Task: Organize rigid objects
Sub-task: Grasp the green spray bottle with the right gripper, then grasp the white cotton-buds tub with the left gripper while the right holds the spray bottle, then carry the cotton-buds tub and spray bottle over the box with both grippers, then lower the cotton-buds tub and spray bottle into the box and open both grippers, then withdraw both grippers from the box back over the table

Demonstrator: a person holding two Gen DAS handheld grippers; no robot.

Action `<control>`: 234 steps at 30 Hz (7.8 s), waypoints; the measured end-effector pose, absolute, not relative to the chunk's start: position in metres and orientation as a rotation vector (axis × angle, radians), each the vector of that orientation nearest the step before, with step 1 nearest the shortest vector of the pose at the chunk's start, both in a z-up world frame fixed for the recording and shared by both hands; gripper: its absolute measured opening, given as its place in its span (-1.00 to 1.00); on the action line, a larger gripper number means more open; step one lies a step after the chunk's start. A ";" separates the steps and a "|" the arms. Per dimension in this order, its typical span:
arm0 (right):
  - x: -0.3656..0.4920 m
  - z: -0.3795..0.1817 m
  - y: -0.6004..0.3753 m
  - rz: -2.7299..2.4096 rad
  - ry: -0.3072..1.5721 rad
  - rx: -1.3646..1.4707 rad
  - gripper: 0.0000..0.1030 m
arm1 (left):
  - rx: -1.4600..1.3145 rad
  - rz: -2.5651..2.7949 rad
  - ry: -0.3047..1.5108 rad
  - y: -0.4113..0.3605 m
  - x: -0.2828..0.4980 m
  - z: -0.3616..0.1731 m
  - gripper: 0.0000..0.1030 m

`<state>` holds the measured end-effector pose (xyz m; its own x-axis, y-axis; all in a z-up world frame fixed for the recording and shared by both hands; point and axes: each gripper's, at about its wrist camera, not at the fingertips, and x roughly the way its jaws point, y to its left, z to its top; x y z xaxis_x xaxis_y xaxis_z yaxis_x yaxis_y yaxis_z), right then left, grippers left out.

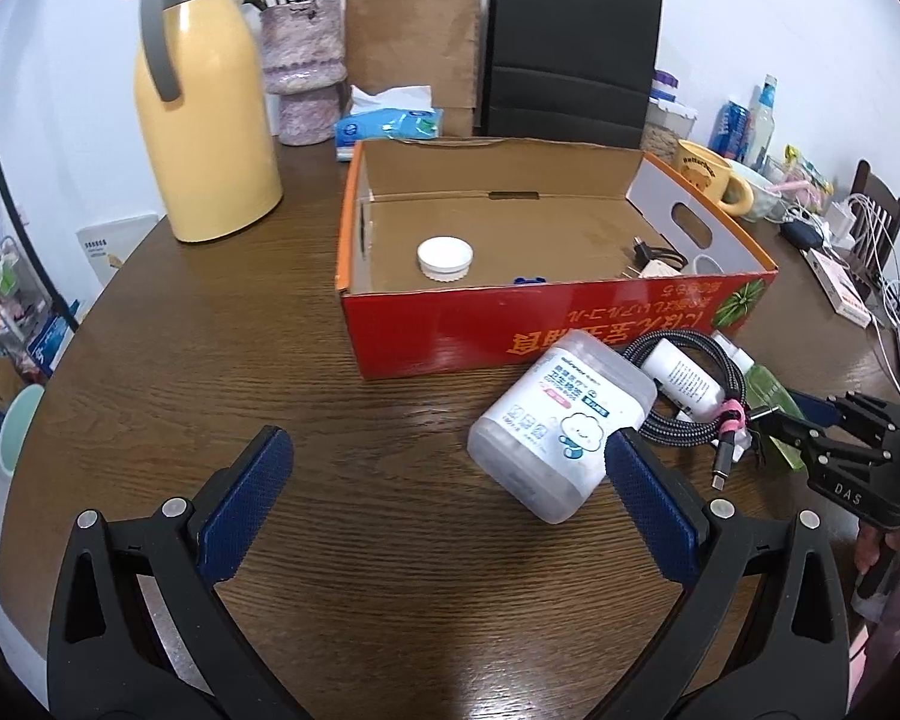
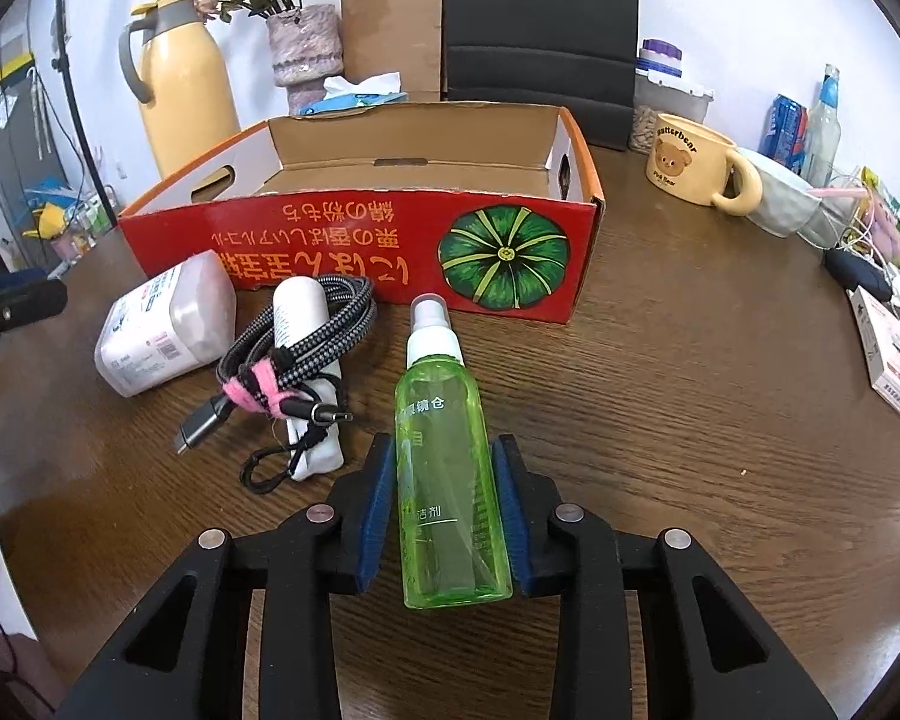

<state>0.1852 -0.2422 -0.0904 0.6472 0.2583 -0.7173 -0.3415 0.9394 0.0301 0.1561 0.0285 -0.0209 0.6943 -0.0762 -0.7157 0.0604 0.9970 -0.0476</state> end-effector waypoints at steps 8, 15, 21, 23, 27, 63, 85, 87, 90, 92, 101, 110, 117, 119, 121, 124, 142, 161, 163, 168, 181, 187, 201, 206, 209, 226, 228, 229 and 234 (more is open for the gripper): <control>0.200 -0.095 -0.237 0.373 0.843 -0.092 -0.27 | -0.014 -0.089 0.808 0.024 0.159 -0.023 1.00; 0.194 -0.088 -0.246 0.361 0.782 -0.044 -0.33 | -0.003 -0.102 0.816 0.019 0.163 -0.026 1.00; 0.183 -0.078 -0.255 0.334 0.708 -0.005 -0.33 | 0.018 -0.138 0.829 0.010 0.171 -0.031 1.00; 0.179 -0.075 -0.254 0.331 0.687 -0.005 -0.33 | 0.036 -0.155 0.826 0.004 0.172 -0.031 1.00; 0.174 -0.070 -0.252 0.317 0.656 -0.015 -0.33 | 0.082 -0.181 0.839 -0.010 0.181 -0.038 1.00; 0.169 -0.069 -0.253 0.298 0.638 -0.008 -0.33 | 0.055 -0.260 0.790 -0.019 0.188 -0.066 0.34; 0.165 -0.066 -0.252 0.277 0.612 -0.006 -0.33 | 0.001 -0.165 0.871 -0.008 0.186 -0.079 0.28; 0.165 -0.066 -0.253 0.276 0.610 -0.005 -0.33 | -0.002 -0.163 0.867 -0.007 0.185 -0.079 0.20; 0.165 -0.065 -0.253 0.274 0.608 -0.004 -0.33 | -0.018 -0.163 0.850 -0.004 0.184 -0.077 0.19; 0.164 -0.065 -0.253 0.271 0.606 -0.003 -0.33 | -0.017 -0.158 0.827 -0.003 0.180 -0.074 0.18; 0.161 -0.064 -0.253 0.265 0.592 0.003 -0.33 | -0.014 -0.145 0.737 -0.003 0.158 -0.061 0.18; 0.153 -0.063 -0.245 0.268 0.596 0.007 -0.33 | -0.012 -0.136 0.669 0.003 0.140 -0.034 0.18; 0.155 -0.045 -0.240 0.283 0.582 0.034 -0.33 | -0.045 -0.131 0.603 0.020 0.128 0.011 0.18; 0.157 -0.035 -0.235 0.293 0.570 0.031 -0.33 | -0.048 -0.124 0.588 0.024 0.127 0.022 0.18; 0.159 -0.026 -0.230 0.302 0.556 0.027 -0.33 | -0.050 -0.115 0.575 0.026 0.129 0.032 0.18; 0.164 -0.013 -0.222 0.323 0.534 0.020 -0.33 | -0.049 -0.105 0.562 0.028 0.133 0.044 0.18; 0.238 0.026 -0.188 0.355 0.539 -0.032 -0.33 | -0.011 -0.087 0.617 0.002 0.225 0.061 0.18; 0.309 -0.022 -0.185 0.350 0.645 -0.014 -0.32 | -0.021 -0.026 0.751 0.010 0.300 0.008 0.18; 0.312 -0.025 -0.186 0.347 0.652 -0.018 -0.32 | -0.021 -0.017 0.760 0.010 0.303 0.005 0.18; 0.316 -0.029 -0.189 0.328 0.669 -0.016 -0.28 | -0.041 -0.014 0.783 0.015 0.307 -0.001 0.25; 0.305 -0.017 -0.212 0.246 0.613 0.011 0.73 | -0.040 -0.007 0.717 0.014 0.295 0.009 1.00; 0.305 -0.018 -0.214 0.244 0.614 0.014 0.73 | -0.040 -0.008 0.712 0.015 0.294 0.009 1.00; 0.285 -0.011 -0.210 0.255 0.592 -0.006 0.73 | -0.041 -0.024 0.700 0.013 0.279 0.021 1.00; 0.268 -0.006 -0.207 0.262 0.583 -0.026 0.73 | -0.030 -0.028 0.685 0.014 0.264 0.029 1.00; 0.259 -0.003 -0.207 0.263 0.579 -0.030 0.73 | -0.029 -0.032 0.675 0.017 0.255 0.034 1.00; 0.221 -0.012 -0.191 0.300 0.617 -0.105 0.73 | -0.016 -0.025 0.717 0.039 0.214 0.025 1.00; 0.218 -0.016 -0.187 0.307 0.631 -0.118 0.73 | -0.018 -0.025 0.729 0.043 0.211 0.022 1.00; 0.217 -0.018 -0.186 0.309 0.636 -0.122 0.73 | -0.019 -0.027 0.734 0.044 0.210 0.020 1.00; 0.211 -0.031 -0.181 0.326 0.672 -0.154 0.73 | -0.012 -0.030 0.767 0.048 0.201 0.009 1.00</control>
